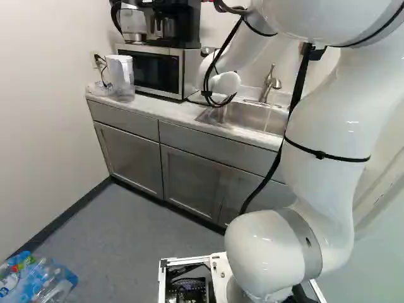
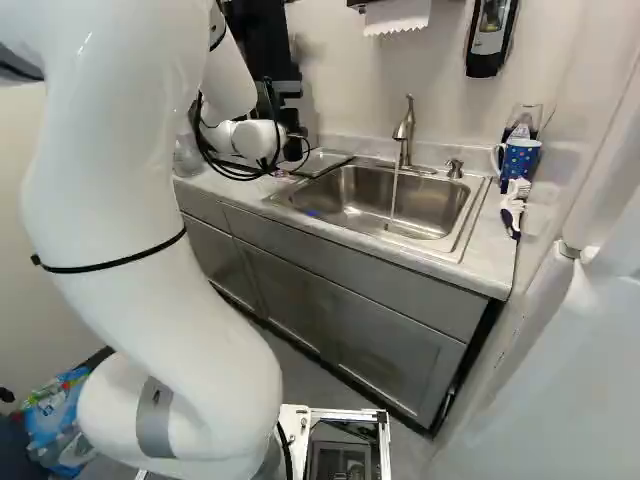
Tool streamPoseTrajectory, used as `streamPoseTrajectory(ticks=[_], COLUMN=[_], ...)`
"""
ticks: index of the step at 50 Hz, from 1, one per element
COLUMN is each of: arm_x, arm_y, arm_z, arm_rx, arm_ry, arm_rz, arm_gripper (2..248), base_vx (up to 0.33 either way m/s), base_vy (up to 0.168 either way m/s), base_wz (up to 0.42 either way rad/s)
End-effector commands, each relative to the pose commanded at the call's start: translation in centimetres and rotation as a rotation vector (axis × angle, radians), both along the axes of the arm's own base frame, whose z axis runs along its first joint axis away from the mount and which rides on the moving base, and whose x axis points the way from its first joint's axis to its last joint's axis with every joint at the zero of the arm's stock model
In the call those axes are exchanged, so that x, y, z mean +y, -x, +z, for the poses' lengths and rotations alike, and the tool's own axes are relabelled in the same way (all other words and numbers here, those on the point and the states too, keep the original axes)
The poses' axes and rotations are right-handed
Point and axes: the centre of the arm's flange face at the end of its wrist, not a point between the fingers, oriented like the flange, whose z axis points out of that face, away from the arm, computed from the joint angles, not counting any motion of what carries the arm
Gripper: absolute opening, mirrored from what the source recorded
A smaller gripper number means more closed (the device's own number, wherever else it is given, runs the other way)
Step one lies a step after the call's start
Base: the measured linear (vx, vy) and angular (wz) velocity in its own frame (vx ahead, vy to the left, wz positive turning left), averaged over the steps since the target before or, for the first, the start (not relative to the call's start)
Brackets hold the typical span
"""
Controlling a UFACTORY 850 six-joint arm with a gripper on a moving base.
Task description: Rinse the cup and place it in the tray
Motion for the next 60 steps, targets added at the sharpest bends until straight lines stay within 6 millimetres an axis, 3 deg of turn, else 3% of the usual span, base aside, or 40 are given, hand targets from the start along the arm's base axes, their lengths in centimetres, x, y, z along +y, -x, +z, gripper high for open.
streamPoseTrajectory(ticks=[60], arm_x=[-9.2], arm_y=[0.5], arm_z=[0.0], arm_rx=[0.000], arm_ry=[0.000], arm_rz=[-0.164], arm_gripper=[126], base_vx=[0.000], base_vy=[0.000], base_wz=[0.000])
